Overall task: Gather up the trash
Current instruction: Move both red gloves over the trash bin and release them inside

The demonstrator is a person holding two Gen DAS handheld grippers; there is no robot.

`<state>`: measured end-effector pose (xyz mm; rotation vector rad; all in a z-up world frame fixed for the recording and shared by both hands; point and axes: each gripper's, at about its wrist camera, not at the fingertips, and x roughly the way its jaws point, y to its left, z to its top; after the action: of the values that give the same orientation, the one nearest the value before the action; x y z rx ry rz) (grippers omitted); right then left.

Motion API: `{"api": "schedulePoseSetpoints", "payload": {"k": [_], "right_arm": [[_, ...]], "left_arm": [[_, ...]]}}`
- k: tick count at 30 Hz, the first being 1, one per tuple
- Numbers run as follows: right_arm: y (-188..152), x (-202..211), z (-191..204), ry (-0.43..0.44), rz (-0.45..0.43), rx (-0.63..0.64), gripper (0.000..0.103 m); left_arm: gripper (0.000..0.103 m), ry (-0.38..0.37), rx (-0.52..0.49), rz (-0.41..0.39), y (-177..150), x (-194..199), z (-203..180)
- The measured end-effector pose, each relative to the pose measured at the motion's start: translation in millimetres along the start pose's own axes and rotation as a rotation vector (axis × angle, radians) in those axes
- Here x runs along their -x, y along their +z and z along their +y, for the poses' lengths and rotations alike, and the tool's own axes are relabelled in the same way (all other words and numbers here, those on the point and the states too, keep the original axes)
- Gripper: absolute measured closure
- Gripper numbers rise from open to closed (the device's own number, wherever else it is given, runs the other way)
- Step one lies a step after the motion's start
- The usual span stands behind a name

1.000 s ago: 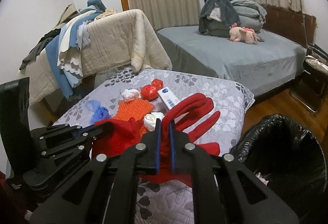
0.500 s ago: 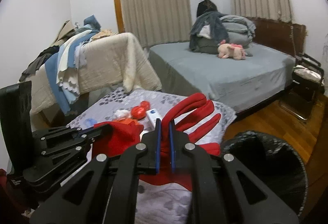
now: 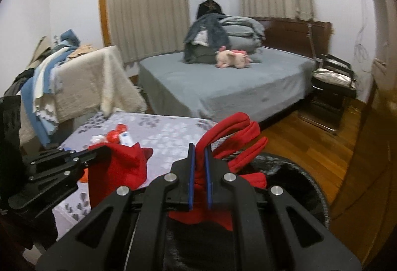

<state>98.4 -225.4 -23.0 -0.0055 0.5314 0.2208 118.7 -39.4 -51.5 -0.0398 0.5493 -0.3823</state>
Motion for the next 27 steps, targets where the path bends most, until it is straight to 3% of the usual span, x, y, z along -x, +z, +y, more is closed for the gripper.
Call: {"api": "schedulePoseSetpoints", "payload": {"k": [10,20,22,24,26,27], "right_arm": [[-22,9,-55,-0.123,0.031,-0.047,0.096],[-49,-4,-81,-0.164,0.092,-0.089,0.092],[-53,-8,-85,-0.167,0.110,-0.094,0.092],[-57,-12,-87,-0.174,0.126,-0.098,0.081],[-61,-13,-90,-0.183,0.142,-0.101,0.062],[-61,-14,-90,-0.187,0.147,-0.101,0.060]], "left_arm": [[0.102,-0.122,-0.072,0.025,5,-43,-66],[0.102,-0.163,-0.102,0.092,-7,-83,-97],[0.097,-0.165,-0.102,0.107,-11,-88,-96],[0.086,-0.165,-0.099,0.124,-15,-91,-94],[0.077,-0.156,-0.094,0.132,-18,-92,-91],[0.070,-0.150,-0.088,0.137,-20,-92,-89]]}}
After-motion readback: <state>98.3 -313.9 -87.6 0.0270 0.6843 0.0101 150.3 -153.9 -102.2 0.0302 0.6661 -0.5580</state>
